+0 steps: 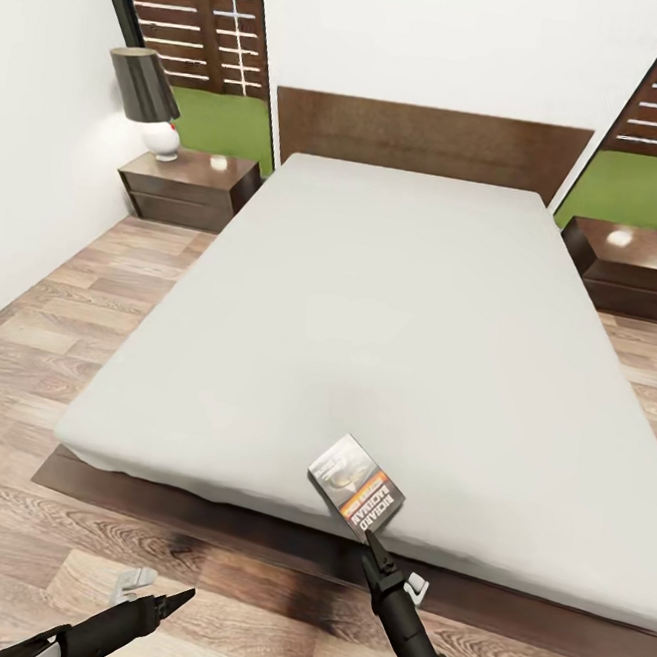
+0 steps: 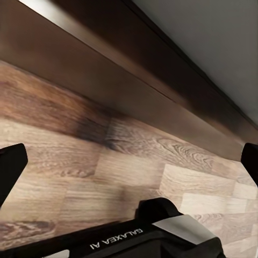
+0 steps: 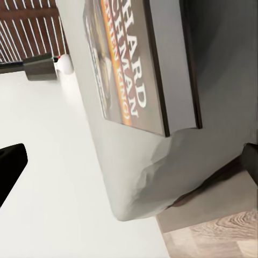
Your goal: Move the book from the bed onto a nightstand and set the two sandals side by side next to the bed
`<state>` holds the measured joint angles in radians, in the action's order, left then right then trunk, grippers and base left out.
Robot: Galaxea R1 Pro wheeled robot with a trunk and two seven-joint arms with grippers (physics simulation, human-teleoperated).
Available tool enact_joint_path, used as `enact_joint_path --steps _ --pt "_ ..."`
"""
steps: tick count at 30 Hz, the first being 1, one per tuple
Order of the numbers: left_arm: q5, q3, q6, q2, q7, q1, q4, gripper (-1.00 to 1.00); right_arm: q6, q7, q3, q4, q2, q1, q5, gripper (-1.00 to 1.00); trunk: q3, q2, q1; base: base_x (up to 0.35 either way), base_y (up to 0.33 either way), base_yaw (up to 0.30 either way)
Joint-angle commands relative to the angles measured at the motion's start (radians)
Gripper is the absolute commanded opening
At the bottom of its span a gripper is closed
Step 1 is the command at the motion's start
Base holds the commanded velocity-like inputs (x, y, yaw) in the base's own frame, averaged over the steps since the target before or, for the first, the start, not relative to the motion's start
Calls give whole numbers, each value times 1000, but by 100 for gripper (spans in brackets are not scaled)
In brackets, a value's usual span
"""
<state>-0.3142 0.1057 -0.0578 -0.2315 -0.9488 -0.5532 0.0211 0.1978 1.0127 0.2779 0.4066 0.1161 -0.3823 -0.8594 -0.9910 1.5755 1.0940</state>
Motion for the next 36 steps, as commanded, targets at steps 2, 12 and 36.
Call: enact_joint_path --steps 2,12,36 --pt "8 8 -6 0 -2 -1 -1 100 11 3 3 0 1 0 -6 100 -7 15 8 0 0 0" --pt "8 8 -6 0 -2 -1 -1 100 12 3 3 0 1 0 -6 100 -32 71 38 0 0 0" --pt "8 8 -7 0 -3 -1 -1 100 12 3 3 1 1 0 -6 100 -32 71 38 42 0 0"
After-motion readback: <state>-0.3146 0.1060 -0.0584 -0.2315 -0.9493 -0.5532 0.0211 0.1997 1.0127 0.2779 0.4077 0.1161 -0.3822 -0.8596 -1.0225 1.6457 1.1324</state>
